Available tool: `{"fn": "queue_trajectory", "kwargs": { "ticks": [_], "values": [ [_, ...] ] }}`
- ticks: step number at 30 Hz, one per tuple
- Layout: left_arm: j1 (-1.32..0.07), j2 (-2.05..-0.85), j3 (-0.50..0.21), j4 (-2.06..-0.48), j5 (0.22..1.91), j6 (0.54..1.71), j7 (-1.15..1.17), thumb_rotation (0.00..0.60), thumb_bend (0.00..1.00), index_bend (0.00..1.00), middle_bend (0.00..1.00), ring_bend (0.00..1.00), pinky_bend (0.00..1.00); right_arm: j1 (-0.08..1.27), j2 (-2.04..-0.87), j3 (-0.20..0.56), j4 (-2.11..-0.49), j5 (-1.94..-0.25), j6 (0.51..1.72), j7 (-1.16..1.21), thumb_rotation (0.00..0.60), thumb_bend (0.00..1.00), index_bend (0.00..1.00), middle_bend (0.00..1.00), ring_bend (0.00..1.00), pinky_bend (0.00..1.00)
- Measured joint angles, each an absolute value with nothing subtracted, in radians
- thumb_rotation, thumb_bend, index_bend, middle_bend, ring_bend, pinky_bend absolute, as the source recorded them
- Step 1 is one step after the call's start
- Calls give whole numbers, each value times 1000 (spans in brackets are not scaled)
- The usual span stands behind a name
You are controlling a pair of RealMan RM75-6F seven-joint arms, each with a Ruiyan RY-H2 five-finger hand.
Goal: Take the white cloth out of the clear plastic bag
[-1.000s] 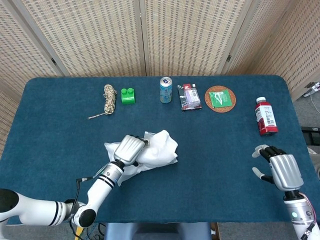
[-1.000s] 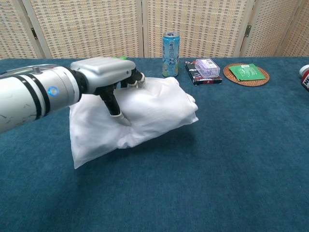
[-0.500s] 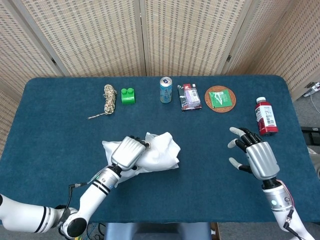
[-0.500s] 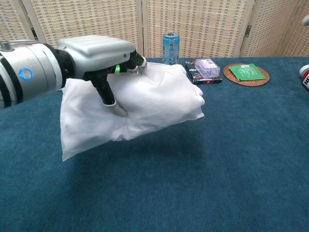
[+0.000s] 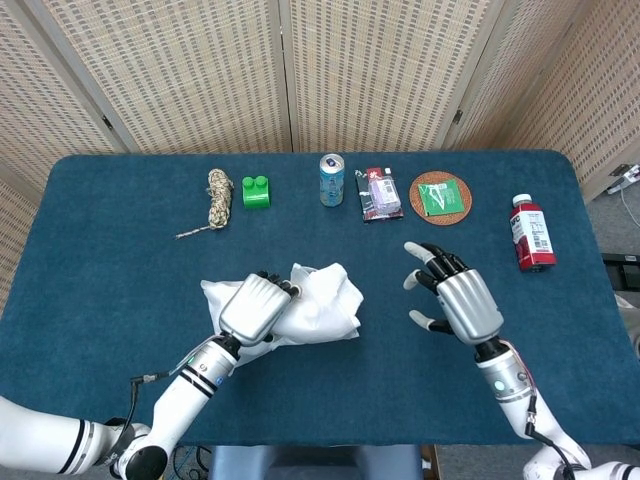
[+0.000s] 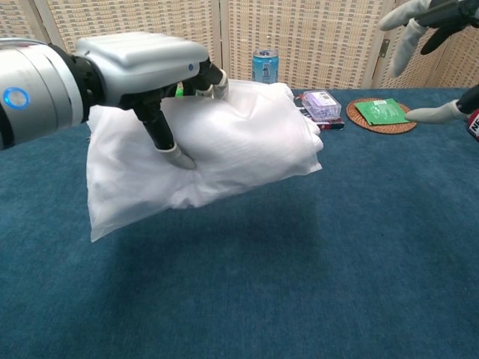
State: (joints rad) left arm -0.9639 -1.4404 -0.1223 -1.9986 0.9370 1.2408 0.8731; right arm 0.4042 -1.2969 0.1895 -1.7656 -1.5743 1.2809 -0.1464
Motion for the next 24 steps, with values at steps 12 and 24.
{"fn": "queue_trajectory", "kwargs": {
  "ticks": [12, 24],
  "values": [
    [-951, -1433, -120, -2013, 966, 1250, 889, 600, 20, 408, 532, 447, 468, 491, -1372, 220, -1776, -1528, 1217, -187, 600, 54, 449, 139, 98, 272],
    [-935, -1427, -118, -2022, 993, 1258, 894, 600, 20, 409, 532, 447, 468, 564, -1436, 247, -1765, -1474, 1172, -212, 600, 42, 440, 137, 96, 269]
  ]
}}
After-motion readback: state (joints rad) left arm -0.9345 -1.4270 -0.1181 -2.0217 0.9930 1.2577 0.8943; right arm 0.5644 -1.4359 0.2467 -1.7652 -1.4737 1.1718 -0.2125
